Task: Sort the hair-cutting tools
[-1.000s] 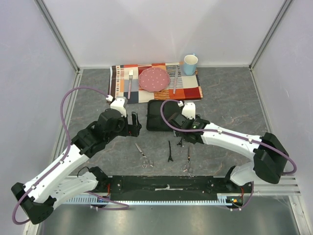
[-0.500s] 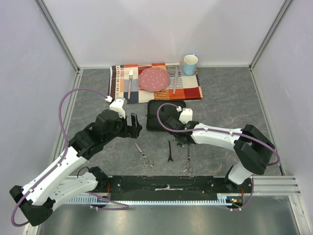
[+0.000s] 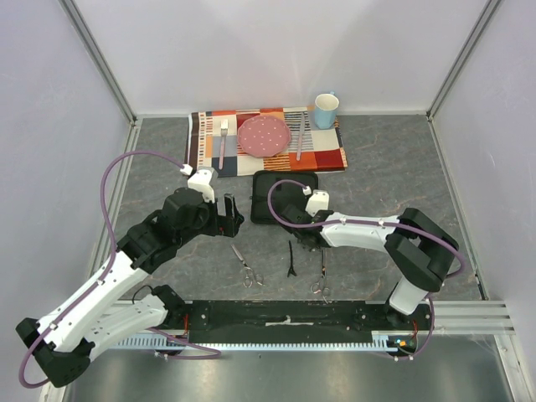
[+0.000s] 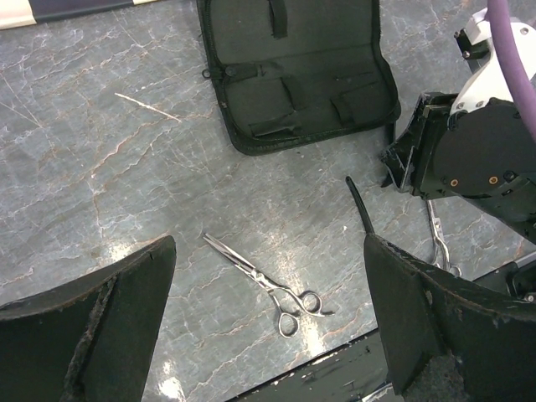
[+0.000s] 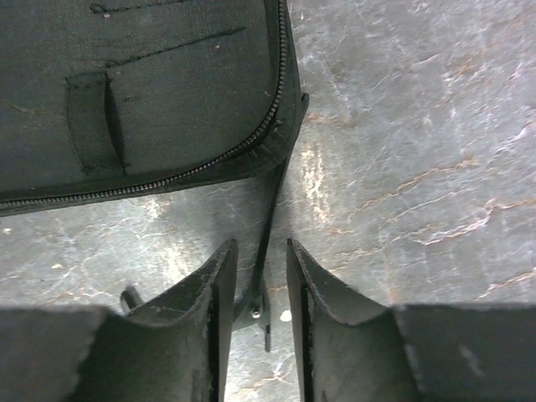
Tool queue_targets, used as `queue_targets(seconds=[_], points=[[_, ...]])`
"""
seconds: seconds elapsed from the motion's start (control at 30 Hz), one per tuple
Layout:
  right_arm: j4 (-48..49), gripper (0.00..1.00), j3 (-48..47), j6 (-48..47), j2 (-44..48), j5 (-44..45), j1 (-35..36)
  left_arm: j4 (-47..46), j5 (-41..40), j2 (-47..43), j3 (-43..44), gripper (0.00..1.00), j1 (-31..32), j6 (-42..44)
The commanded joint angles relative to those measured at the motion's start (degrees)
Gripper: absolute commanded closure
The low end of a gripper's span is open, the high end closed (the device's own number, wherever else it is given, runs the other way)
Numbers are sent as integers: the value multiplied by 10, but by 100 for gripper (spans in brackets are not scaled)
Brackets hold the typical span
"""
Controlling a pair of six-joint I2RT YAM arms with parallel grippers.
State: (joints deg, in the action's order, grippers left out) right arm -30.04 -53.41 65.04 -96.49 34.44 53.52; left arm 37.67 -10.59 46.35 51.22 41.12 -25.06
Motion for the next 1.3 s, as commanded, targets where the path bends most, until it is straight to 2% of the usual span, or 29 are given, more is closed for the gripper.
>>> queue_targets(seconds=[0.0, 0.07, 0.13, 0.17, 0.37, 0.47, 0.67, 0.83, 1.07, 1.27], points=[[24, 69, 22, 19, -11, -14, 4, 2, -5, 1, 2, 0, 0, -6], [26, 77, 28, 22, -9, -23, 3, 2, -9, 1, 1, 0, 0, -3], [29, 97, 37, 22, -8, -28, 4, 2, -17, 1, 1, 0, 0, -2], [30, 100, 39, 23, -5, -31, 3, 2, -21, 2, 0, 0, -1, -2], [13, 100, 50, 9, 35, -23, 6, -3, -41, 27, 6, 0, 0, -2], [-21, 100, 26, -31, 62, -23, 14, -3, -61, 60, 23, 1, 0, -5], [-112, 100, -46, -131, 125, 4, 58, 0, -89, 175, 91, 1, -8, -12], [-142, 100, -86, -244, 173, 11, 59, -35, -24, 279, 146, 1, -45, 11], [-179, 100, -127, -335, 194, 46, 58, -158, 185, 347, 121, 2, -138, 43], [-174, 100, -169, -402, 168, 81, 57, -213, 294, 438, 149, 3, -182, 83]])
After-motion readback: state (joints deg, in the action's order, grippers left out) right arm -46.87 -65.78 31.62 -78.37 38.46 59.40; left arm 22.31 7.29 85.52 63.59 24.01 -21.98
